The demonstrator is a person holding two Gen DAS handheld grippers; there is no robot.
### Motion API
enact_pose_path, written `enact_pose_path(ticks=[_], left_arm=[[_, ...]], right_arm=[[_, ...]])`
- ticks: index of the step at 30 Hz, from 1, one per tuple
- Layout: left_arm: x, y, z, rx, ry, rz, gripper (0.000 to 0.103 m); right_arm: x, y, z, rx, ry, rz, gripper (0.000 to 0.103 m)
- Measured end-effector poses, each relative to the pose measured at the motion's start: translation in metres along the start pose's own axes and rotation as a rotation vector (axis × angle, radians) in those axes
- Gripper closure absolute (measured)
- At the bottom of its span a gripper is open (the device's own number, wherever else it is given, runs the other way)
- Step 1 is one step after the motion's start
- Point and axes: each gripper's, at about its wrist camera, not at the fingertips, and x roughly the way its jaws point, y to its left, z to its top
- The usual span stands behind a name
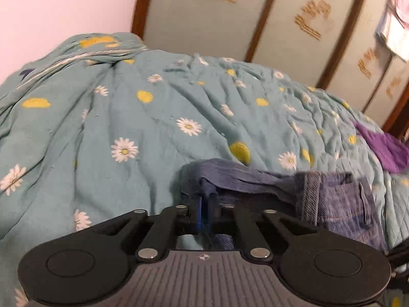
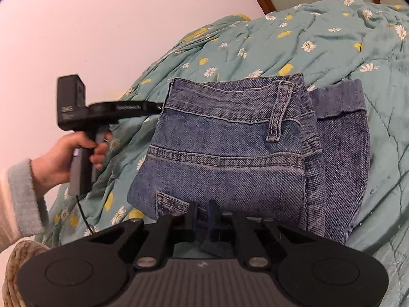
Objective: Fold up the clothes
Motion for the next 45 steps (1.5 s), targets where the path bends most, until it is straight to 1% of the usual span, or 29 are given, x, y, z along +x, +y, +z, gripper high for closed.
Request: enact_pose_path(ticks=[1, 3, 5, 6, 8, 10, 13, 14, 16, 17, 18, 20, 21, 23, 25, 26, 27, 29, 31, 32, 34, 35, 36, 37, 39, 40, 42, 43, 45], left_arm=[[-0.005, 0.005, 0.001, -0.025, -0.003, 0.008, 0.060], [-0.020, 0.012, 0.000, -0.029, -0.009, -0.003, 0.060], [-0.031, 0.014, -0.001, -0.021, 0.009, -0.044, 0.060], [-0.039, 0.012, -0.003, -0.011, 0.041, -0.094, 0.060], [-0.051, -0.002, -0.010, 0.058, 0.049, -0.134, 0.060], [-0.057, -0.015, -0.011, 0.097, 0.017, -0.135, 0.059], [-0.048, -0.026, -0.003, 0.087, 0.001, -0.142, 0.059], [-0.039, -0.032, 0.003, 0.095, 0.012, -0.127, 0.059], [-0.017, -0.042, 0.013, 0.133, 0.072, -0.089, 0.059], [-0.010, -0.046, 0.016, 0.170, 0.092, -0.068, 0.059], [-0.005, -0.054, 0.018, 0.235, 0.098, -0.036, 0.059], [-0.004, -0.075, 0.016, 0.441, 0.078, 0.034, 0.059], [-0.005, -0.084, 0.014, 0.555, 0.068, 0.049, 0.059], [-0.009, -0.099, 0.010, 0.743, 0.073, 0.041, 0.059], [-0.012, -0.106, 0.008, 0.860, 0.087, 0.037, 0.059], [-0.013, -0.110, 0.009, 0.954, 0.109, 0.038, 0.059], [-0.014, -0.110, 0.012, 1.003, 0.124, 0.041, 0.059], [-0.014, -0.111, 0.017, 1.064, 0.142, 0.046, 0.059], [-0.010, -0.112, 0.024, 1.136, 0.161, 0.035, 0.059], [-0.008, -0.114, 0.026, 1.150, 0.169, 0.022, 0.059], [0.005, -0.120, 0.026, 1.201, 0.215, -0.020, 0.059], [0.010, -0.121, 0.023, 1.223, 0.232, -0.022, 0.060], [0.015, -0.123, 0.021, 1.244, 0.249, -0.024, 0.064], [0.021, -0.125, 0.018, 1.264, 0.267, -0.027, 0.075], [0.032, -0.126, 0.010, 1.290, 0.299, -0.037, 0.087], [0.035, -0.126, 0.006, 1.291, 0.285, -0.026, 0.092], [0.038, -0.126, 0.000, 1.292, 0.227, 0.007, 0.095], [0.037, -0.126, 0.000, 1.275, 0.194, 0.019, 0.096], [0.034, -0.123, 0.005, 1.193, 0.110, 0.044, 0.096]], right_arm=[[0.000, 0.000, 0.000, 0.002, 0.000, 0.001, 0.099], [-0.002, 0.001, 0.000, 0.002, 0.001, 0.000, 0.099], [-0.003, 0.003, 0.000, 0.003, 0.001, -0.002, 0.099], [-0.003, 0.003, 0.000, 0.006, 0.002, -0.003, 0.099], [-0.003, 0.003, 0.000, 0.011, 0.002, -0.004, 0.099], [-0.003, 0.004, 0.001, 0.010, 0.000, -0.007, 0.099], [-0.003, 0.005, 0.001, 0.008, 0.001, -0.014, 0.099], [-0.003, 0.005, 0.002, 0.008, 0.002, -0.016, 0.099], [-0.003, 0.006, 0.002, 0.006, 0.006, -0.016, 0.099], [-0.003, 0.006, 0.002, 0.005, 0.007, -0.016, 0.099], [-0.003, 0.005, 0.002, 0.006, 0.010, -0.013, 0.099], [-0.003, 0.003, 0.004, 0.014, 0.015, -0.007, 0.099], [-0.003, 0.002, 0.004, 0.019, 0.017, -0.003, 0.098], [-0.003, 0.000, 0.005, 0.035, 0.019, 0.007, 0.098], [-0.003, -0.002, 0.005, 0.052, 0.019, 0.017, 0.098], [-0.003, -0.002, 0.005, 0.055, 0.020, 0.020, 0.097], [-0.002, -0.003, 0.006, 0.059, 0.020, 0.022, 0.096], [-0.002, -0.004, 0.006, 0.066, 0.021, 0.028, 0.095], [-0.002, -0.004, 0.006, 0.074, 0.023, 0.033, 0.094], [-0.002, -0.005, 0.006, 0.077, 0.023, 0.036, 0.094], [-0.002, -0.006, 0.007, 0.088, 0.024, 0.043, 0.094], [-0.002, -0.007, 0.007, 0.092, 0.024, 0.048, 0.094], [-0.002, -0.008, 0.007, 0.096, 0.025, 0.052, 0.094], [-0.002, -0.009, 0.007, 0.100, 0.024, 0.055, 0.094], [-0.002, -0.010, 0.007, 0.109, 0.023, 0.060, 0.094], [-0.002, -0.011, 0.007, 0.115, 0.023, 0.064, 0.094], [-0.003, -0.013, 0.007, 0.121, 0.020, 0.069, 0.094], [-0.003, -0.013, 0.007, 0.123, 0.018, 0.071, 0.094], [-0.004, -0.014, 0.006, 0.128, 0.014, 0.075, 0.094]])
